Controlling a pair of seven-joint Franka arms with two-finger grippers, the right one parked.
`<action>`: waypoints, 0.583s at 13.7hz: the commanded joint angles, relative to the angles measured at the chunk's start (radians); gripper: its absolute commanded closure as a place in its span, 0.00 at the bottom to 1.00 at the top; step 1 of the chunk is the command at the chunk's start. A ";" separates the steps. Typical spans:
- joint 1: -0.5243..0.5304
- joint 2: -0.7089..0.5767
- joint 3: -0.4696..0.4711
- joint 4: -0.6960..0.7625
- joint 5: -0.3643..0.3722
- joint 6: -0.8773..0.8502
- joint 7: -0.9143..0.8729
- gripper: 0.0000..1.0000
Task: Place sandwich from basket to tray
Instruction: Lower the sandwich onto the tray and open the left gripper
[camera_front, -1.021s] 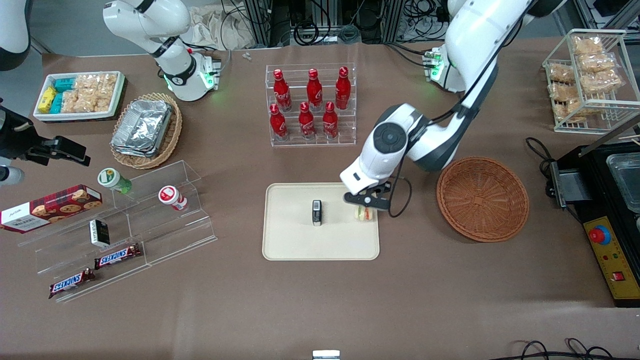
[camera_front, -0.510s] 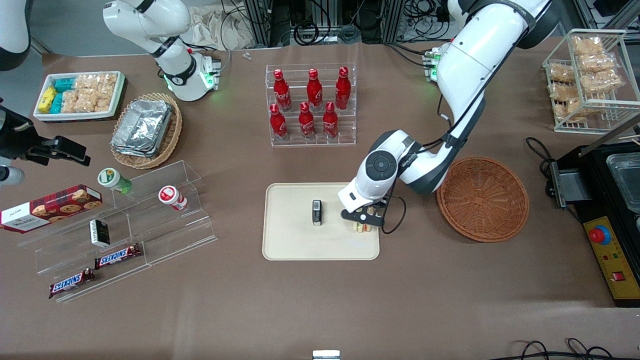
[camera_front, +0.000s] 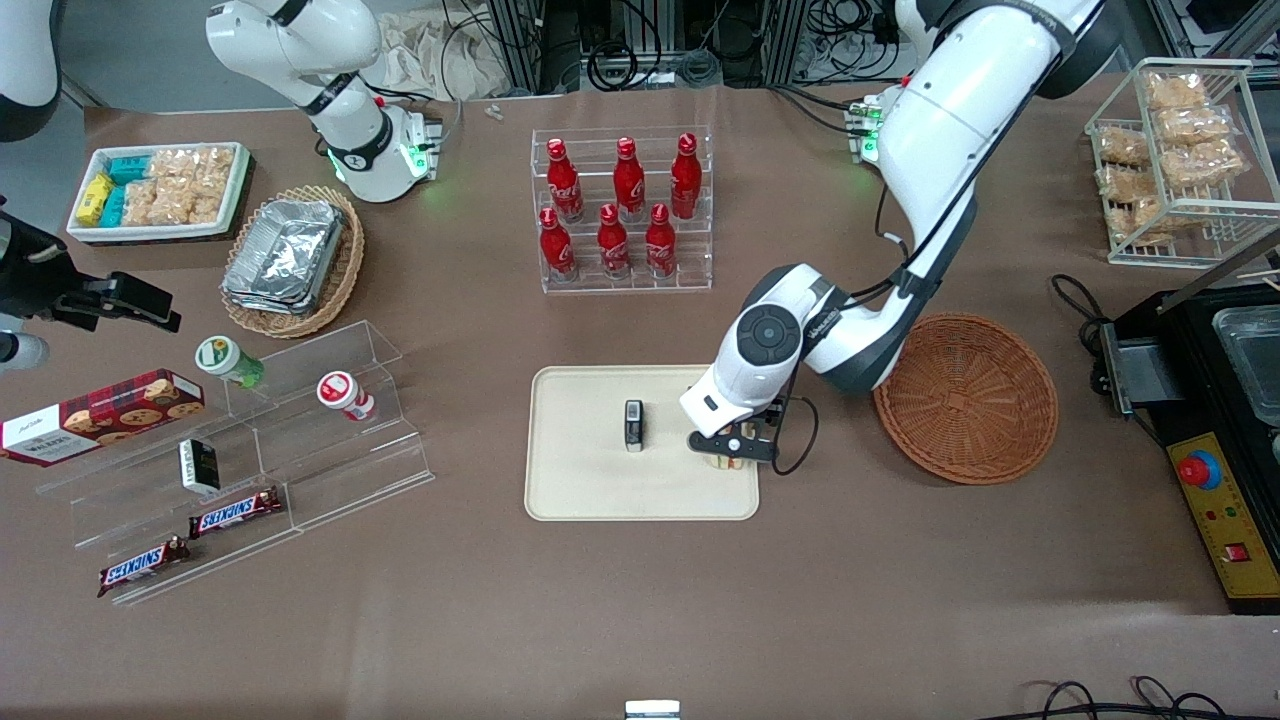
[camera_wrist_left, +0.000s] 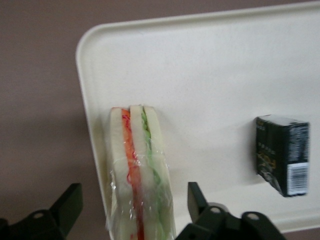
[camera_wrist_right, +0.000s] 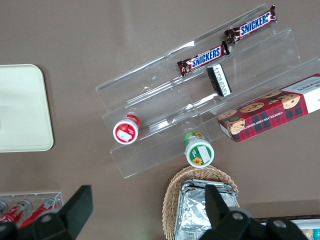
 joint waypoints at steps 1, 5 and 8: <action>0.000 -0.196 0.004 -0.028 0.003 -0.141 -0.076 0.00; 0.095 -0.437 0.002 -0.024 -0.126 -0.322 -0.001 0.00; 0.199 -0.563 0.004 -0.024 -0.170 -0.495 0.128 0.00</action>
